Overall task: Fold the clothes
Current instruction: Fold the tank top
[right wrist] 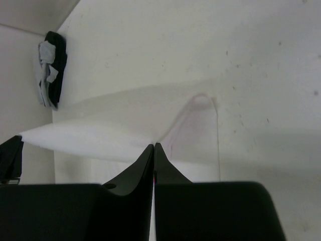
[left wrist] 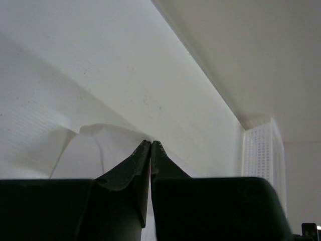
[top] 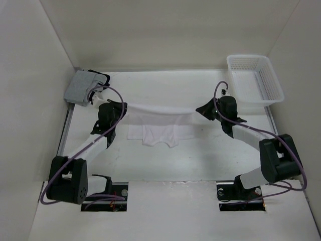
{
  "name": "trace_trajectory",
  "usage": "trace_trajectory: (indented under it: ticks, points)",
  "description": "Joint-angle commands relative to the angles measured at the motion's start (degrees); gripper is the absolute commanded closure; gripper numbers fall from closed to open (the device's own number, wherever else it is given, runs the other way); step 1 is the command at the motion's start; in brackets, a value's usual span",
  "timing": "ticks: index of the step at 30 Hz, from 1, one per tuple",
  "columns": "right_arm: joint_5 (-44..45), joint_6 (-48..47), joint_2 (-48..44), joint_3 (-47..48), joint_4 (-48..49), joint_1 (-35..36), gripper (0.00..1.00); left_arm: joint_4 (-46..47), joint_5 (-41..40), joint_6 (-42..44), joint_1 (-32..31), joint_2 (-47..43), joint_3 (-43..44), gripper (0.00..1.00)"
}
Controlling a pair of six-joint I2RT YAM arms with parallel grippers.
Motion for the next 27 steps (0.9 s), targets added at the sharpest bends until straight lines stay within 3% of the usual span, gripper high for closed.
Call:
trace_trajectory:
  ticks: [1, 10, 15, 17, 21, 24, 27]
  points:
    - [0.56, 0.68, -7.14, -4.93, 3.84, 1.05, 0.96, 1.24, 3.08, -0.84, 0.68, -6.83, -4.87, 0.99]
    - [3.1, 0.5, -24.64, -19.87, -3.36, 6.84, 0.95, -15.97, 8.36, 1.01, 1.91, -31.09, -16.3, 0.99]
    - [7.41, 3.04, -29.04, -26.03, -8.63, 10.45, 0.94, -23.19, 8.36, 1.01, 2.09, -37.87, -21.84, 0.94]
    - [8.38, 3.92, -29.22, -26.92, -10.04, 10.63, 0.87, -23.46, 8.45, 0.31, 2.44, -37.62, -23.86, 0.86]
    - [9.87, 4.28, -29.49, -26.39, -10.4, 10.72, 0.61, -24.16, 9.15, -0.4, 4.37, -39.19, -24.84, 0.7]
    - [9.88, 2.79, -27.83, -24.64, -9.44, 9.06, 0.51, -23.47, 8.72, -1.36, 4.29, -40.86, -24.66, 0.69]
    - [8.22, 0.51, -21.42, -21.39, -7.59, 7.56, 0.45, -19.53, 7.75, -2.07, 1.57, -36.4, -23.35, 0.69]
